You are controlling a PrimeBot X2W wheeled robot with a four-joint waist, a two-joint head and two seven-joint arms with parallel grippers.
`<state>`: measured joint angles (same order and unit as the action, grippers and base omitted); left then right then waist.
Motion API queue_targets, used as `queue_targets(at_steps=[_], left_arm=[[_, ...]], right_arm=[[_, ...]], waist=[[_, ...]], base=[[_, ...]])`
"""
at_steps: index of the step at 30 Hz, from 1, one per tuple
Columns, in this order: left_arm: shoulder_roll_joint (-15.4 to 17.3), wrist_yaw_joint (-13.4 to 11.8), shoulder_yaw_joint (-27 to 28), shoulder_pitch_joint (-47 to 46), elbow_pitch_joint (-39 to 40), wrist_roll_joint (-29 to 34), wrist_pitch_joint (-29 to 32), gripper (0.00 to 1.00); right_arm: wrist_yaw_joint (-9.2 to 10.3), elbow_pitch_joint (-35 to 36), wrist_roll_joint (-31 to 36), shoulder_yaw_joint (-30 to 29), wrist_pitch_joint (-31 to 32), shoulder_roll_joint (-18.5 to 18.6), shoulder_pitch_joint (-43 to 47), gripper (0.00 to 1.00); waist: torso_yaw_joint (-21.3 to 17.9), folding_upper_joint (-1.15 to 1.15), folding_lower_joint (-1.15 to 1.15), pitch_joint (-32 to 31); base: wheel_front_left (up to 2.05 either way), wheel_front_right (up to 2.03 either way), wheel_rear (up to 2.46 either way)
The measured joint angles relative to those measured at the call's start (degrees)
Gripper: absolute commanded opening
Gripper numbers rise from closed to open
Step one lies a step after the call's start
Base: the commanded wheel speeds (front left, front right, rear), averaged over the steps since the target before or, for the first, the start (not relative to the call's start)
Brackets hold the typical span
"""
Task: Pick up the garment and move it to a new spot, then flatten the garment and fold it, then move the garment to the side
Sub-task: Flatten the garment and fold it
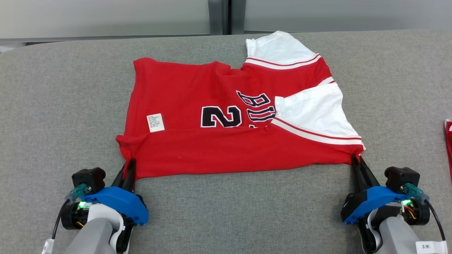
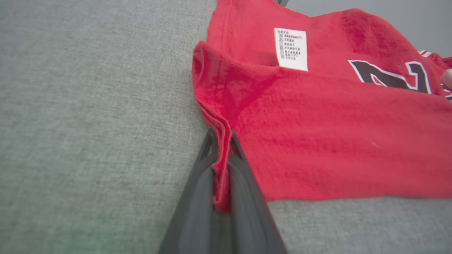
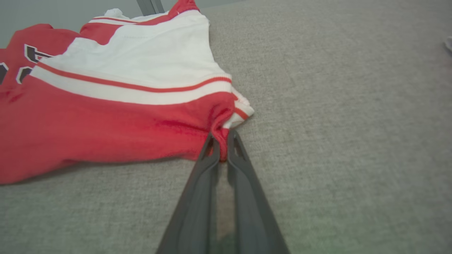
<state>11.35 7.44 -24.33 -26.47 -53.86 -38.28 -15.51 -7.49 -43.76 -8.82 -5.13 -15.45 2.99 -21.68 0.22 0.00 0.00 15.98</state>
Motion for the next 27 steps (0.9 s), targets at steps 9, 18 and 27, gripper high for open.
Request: queue_targets(at_steps=[9,18,27], left_arm=[[-0.3,0.1,-1.8,3.0,-2.0,-2.4,-0.1,0.00],[-1.7,-1.8,-0.2,9.9,-3.6,-1.6,0.3,0.00],[-1.6,-2.9,1.6,12.6,-2.1,-0.1,0.3,0.75]], right_arm=[[0.00,4.6,-1.6,-1.3,0.3,-0.2,4.2,0.00],[-0.01,7.5,-4.0,0.6,0.3,-0.3,15.0,0.00],[-0.04,8.6,-4.5,0.2,0.3,-0.3,18.5,0.39]], waist=[[0.4,0.01,0.01,-4.8],[-0.2,0.01,0.00,-13.1],[-1.3,0.01,-0.01,-14.0]], base=[[0.00,0.00,0.00],[0.00,0.00,0.00],[0.00,0.00,0.00]])
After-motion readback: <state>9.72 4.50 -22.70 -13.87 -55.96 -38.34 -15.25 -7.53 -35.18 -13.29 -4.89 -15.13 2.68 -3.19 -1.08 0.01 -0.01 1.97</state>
